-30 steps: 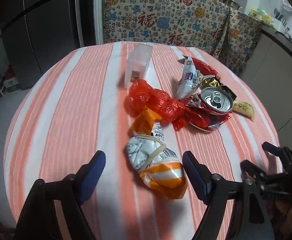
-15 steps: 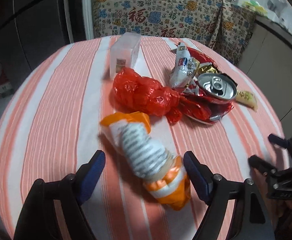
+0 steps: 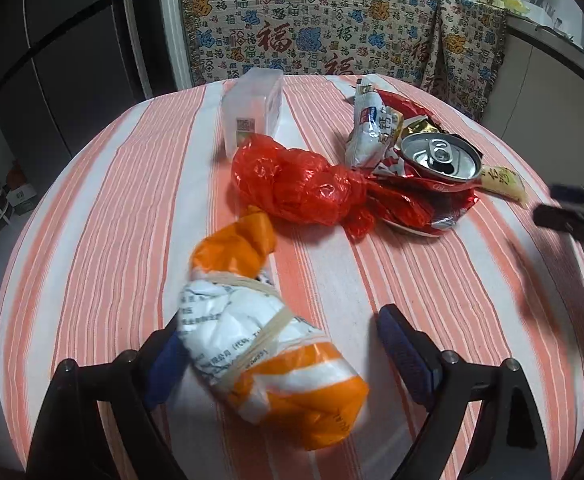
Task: Collect trash
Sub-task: 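Grasp the white-orange wrapped bundle with the left tool while the right tool grasps the yellow snack packet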
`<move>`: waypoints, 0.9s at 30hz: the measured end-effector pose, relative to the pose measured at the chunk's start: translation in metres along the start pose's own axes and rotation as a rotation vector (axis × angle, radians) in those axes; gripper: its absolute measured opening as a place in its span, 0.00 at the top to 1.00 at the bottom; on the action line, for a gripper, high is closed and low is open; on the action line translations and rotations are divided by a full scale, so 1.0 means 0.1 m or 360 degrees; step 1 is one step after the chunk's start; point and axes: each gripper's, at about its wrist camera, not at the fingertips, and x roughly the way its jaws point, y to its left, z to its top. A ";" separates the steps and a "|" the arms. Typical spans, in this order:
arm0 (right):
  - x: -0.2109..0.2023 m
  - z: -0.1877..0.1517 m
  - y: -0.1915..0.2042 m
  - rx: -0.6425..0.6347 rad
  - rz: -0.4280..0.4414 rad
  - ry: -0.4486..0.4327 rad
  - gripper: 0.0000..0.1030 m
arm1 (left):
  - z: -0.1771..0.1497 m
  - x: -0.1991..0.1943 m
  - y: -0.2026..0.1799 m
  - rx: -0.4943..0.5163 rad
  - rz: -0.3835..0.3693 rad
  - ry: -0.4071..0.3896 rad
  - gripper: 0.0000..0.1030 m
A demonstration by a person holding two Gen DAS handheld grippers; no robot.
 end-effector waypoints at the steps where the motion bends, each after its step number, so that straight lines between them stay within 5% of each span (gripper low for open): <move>1: 0.06 0.08 0.00 -0.0055 0.0003 0.0027 0.01 | -0.01 -0.01 0.00 0.0025 -0.0009 0.0005 0.11; 4: 0.27 0.30 0.08 -0.0259 -0.0067 0.0064 0.01 | -0.09 -0.09 0.11 0.0063 -0.0026 0.0030 0.10; 7: 0.52 0.37 0.13 -0.0323 0.0050 0.0215 0.08 | -0.14 -0.16 0.28 0.0051 -0.0045 0.0086 0.10; 11: 0.40 0.23 0.20 -0.0308 0.0292 0.0281 0.48 | -0.22 -0.24 0.48 0.0050 -0.0026 0.0166 0.11; 12: 0.34 0.16 0.22 -0.0308 0.0328 0.0299 0.51 | -0.23 -0.26 0.51 0.0053 -0.0038 0.0177 0.11; 16: 0.10 -0.11 0.34 -0.0311 0.0428 0.0353 0.50 | -0.18 -0.32 0.48 0.0031 -0.0158 0.0136 0.11; 20: -0.05 -0.08 0.30 -0.0207 0.0308 0.0275 0.19 | -0.09 -0.31 0.33 0.0038 -0.0148 0.0068 0.11; 27: 0.17 0.36 0.38 -0.0093 0.0188 0.0244 0.21 | -0.05 -0.36 0.35 -0.0050 -0.0133 -0.0012 0.13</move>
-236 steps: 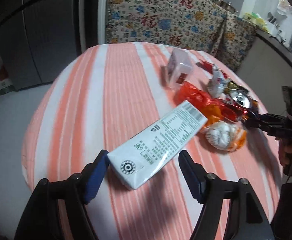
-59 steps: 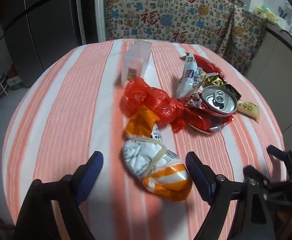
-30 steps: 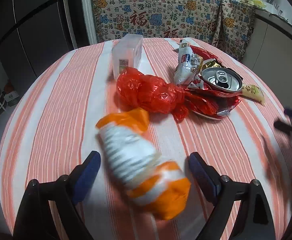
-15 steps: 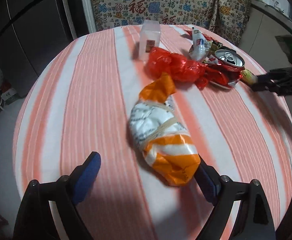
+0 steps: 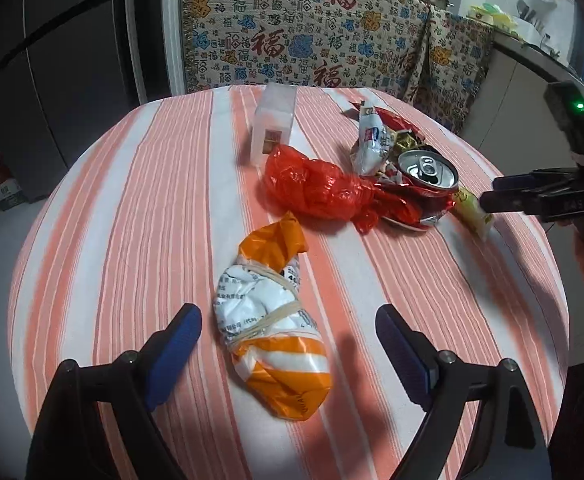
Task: Collect trash
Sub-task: 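Grasp the white-orange wrapped bundle with the left tool while the right tool grasps the yellow snack packet, then carry bundle and snack packet over the wastebasket and open both tools to drop them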
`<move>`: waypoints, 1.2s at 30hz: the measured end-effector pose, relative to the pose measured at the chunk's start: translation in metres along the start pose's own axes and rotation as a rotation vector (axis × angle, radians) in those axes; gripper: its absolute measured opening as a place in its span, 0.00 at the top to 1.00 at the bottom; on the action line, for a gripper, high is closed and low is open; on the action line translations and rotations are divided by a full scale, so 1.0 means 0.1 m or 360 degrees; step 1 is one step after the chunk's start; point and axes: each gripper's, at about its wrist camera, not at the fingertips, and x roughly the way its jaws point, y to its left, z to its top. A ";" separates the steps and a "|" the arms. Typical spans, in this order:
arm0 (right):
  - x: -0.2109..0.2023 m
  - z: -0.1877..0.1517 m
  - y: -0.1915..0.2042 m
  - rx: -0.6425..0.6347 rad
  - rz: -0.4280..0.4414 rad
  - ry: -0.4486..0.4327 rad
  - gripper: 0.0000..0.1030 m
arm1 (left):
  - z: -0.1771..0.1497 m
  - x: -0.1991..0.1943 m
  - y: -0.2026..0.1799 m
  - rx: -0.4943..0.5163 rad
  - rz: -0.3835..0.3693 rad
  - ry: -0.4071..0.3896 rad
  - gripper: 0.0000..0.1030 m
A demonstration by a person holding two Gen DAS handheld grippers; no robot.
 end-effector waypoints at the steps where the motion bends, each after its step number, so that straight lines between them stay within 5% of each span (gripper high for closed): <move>1: 0.07 0.04 0.04 -0.0021 -0.0032 0.0014 0.23 | -0.01 0.00 0.02 -0.0008 0.0007 -0.0003 0.21; 2: 0.11 0.04 0.11 -0.0035 -0.0051 0.0023 0.28 | -0.01 0.02 0.05 -0.0018 0.0007 0.0001 0.36; 4: 0.23 0.05 0.17 -0.0063 -0.0066 0.0055 0.37 | -0.01 0.05 0.11 -0.0060 -0.0019 0.0022 0.49; 5: 0.26 0.04 0.18 -0.0068 -0.0071 0.0067 0.50 | -0.02 0.04 0.13 -0.0079 -0.0039 0.0016 0.49; 6: 0.29 0.03 0.17 -0.0068 -0.0077 0.0075 0.76 | -0.03 0.02 0.16 -0.0100 -0.0055 0.0006 0.50; 7: 0.26 -0.03 0.17 -0.0059 -0.0081 0.0059 0.80 | -0.04 0.01 0.17 -0.0116 -0.0068 -0.0003 0.50; 15: -0.32 -0.61 0.08 0.0035 0.0072 -0.0049 0.84 | -0.06 -0.09 -0.05 -0.0128 -0.0269 -0.0023 0.51; 25: -0.80 -1.24 -0.61 0.0391 0.0199 -0.0176 0.84 | -0.08 -0.11 -1.25 0.0089 -0.0411 0.0042 0.51; 36: -1.47 -1.93 -1.91 0.0822 -0.0139 -0.0293 0.84 | 0.30 0.08 -3.03 0.0374 -0.0665 0.0089 0.51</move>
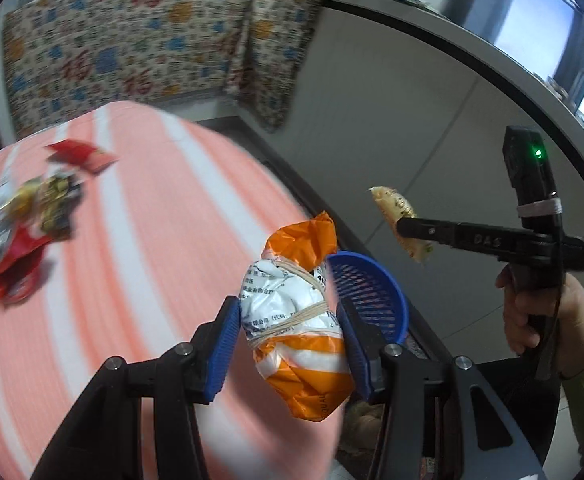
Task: Collect trash
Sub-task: 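Carry bundle and snack packet over the wastebasket and open both tools to drop them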
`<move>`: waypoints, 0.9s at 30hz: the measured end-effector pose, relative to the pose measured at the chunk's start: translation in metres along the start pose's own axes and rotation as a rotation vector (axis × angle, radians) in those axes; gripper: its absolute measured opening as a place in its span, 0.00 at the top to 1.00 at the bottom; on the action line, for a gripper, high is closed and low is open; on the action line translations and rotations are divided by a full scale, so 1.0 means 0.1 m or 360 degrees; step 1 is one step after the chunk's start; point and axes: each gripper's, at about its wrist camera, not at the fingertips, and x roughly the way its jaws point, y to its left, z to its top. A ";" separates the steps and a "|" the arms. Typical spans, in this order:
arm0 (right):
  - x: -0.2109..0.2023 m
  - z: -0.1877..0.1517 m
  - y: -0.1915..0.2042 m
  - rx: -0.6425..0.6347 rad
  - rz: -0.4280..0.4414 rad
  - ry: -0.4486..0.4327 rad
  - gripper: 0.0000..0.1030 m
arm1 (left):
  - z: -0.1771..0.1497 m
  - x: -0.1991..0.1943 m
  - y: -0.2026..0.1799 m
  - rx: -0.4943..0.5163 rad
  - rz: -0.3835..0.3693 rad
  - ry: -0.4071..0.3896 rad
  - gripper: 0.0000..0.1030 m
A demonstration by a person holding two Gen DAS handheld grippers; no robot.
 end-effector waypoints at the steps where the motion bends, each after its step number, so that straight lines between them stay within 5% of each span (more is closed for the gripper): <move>1: -0.02 -0.01 -0.14 0.0029 -0.0042 -0.0008 0.84 | 0.06 0.11 -0.13 0.0021 -0.0024 0.0012 0.51; 13: -0.03 -0.28 -1.19 0.0257 -0.0222 -0.0042 0.84 | 0.24 1.31 -1.08 0.0143 -0.0149 0.0169 0.51; 27: 0.02 -0.35 -1.56 0.0388 -0.0189 0.0019 0.83 | 0.22 2.10 -1.17 0.0162 -0.0108 0.0297 0.51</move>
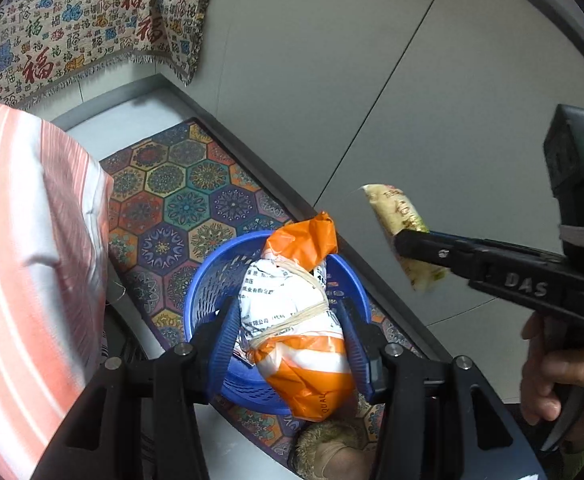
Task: Collect trash
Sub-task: 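Carry bundle and snack packet over the wastebasket and open both tools to drop them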
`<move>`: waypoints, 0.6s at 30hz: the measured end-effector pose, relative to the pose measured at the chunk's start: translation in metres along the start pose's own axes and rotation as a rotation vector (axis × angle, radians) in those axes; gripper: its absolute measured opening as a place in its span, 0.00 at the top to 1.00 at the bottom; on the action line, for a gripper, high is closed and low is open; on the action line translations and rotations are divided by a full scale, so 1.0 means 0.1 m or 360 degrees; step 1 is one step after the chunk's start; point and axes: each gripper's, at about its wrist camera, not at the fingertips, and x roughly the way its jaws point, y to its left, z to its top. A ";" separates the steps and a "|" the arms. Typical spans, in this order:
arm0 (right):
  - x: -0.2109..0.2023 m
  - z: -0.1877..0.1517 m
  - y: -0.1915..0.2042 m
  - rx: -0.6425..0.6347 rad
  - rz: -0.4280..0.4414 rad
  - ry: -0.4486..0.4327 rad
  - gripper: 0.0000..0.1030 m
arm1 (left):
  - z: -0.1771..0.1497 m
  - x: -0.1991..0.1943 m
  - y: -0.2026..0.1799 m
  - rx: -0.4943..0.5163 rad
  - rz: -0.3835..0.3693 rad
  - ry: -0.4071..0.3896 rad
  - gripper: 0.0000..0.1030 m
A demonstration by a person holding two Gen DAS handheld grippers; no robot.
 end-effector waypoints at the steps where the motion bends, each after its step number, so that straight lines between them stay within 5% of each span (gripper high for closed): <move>1: 0.00 0.00 -0.01 0.0006 0.0000 0.0001 0.83 | 0.00 0.03 0.00 -0.0001 0.0006 0.0008 0.51; 7: 0.03 0.02 -0.04 0.0065 0.0013 -0.0010 0.78 | 0.07 0.26 0.05 -0.0018 0.0009 0.0048 0.42; 9: 0.02 0.01 -0.07 0.0101 0.0025 -0.0012 0.56 | 0.08 0.28 0.08 -0.0039 0.0016 0.0059 0.42; 11: -0.01 0.01 -0.09 0.0116 0.0017 -0.0025 0.54 | 0.09 0.26 0.11 -0.0068 0.0028 0.0044 0.42; 14: -0.07 0.02 -0.08 0.0122 0.0005 -0.0063 0.53 | 0.05 0.06 0.13 -0.0094 0.0022 -0.0020 0.42; 18: -0.17 0.04 0.06 0.0040 -0.0079 -0.0142 0.37 | -0.06 -0.37 0.11 -0.0014 0.0075 -0.0124 0.42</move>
